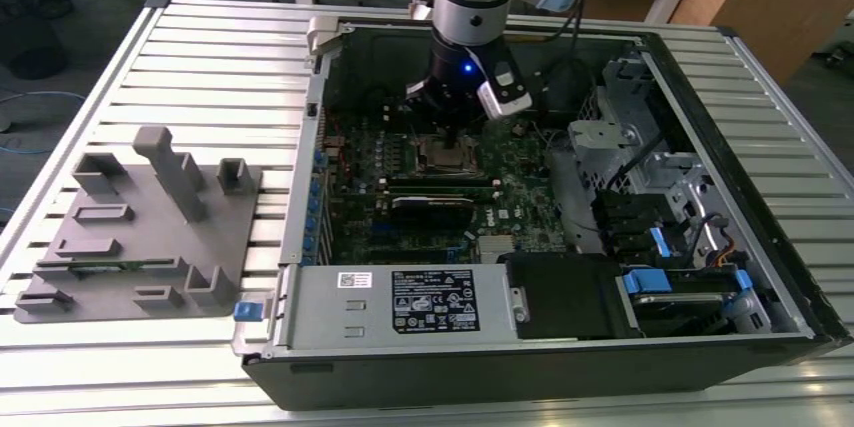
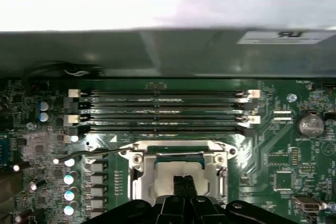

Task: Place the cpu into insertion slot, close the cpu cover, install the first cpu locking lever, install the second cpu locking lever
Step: 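Close the cpu cover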

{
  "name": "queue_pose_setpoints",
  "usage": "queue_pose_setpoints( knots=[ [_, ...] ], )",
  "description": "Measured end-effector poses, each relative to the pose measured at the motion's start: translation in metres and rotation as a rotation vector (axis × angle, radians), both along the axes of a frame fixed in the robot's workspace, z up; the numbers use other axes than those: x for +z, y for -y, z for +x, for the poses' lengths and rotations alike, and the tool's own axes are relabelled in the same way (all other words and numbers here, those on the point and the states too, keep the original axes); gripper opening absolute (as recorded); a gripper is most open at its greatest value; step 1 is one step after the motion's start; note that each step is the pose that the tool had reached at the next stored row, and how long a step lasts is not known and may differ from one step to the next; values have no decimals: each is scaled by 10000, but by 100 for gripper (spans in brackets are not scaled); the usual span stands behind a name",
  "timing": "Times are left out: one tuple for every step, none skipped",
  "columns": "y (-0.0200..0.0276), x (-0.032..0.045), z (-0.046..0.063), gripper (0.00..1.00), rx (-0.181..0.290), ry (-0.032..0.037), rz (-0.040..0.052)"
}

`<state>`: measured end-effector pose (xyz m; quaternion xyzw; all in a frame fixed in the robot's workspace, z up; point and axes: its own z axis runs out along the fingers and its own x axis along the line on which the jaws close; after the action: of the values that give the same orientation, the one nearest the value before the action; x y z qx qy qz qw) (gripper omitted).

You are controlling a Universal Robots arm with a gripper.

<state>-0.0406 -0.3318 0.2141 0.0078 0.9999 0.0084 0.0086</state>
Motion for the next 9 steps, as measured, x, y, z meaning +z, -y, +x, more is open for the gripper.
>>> queue_pose_setpoints(
  knots=[
    [-1, -3, -23, 11, 1, 1, -2],
    [-1, -5, -46, 11, 1, 1, -7],
    [-3, -7, -66, 11, 0, 0, -18],
    [-4, -9, -84, 11, -1, 0, -28],
    [-6, -11, -102, 11, -1, -1, -37],
    [-8, -13, -121, 11, 0, 0, -47],
    [-10, -15, -142, 11, 1, 0, -56],
    [-12, -17, -162, 11, 0, 0, -65],
    [-14, -19, -181, 11, -1, 0, -74]
  ],
)
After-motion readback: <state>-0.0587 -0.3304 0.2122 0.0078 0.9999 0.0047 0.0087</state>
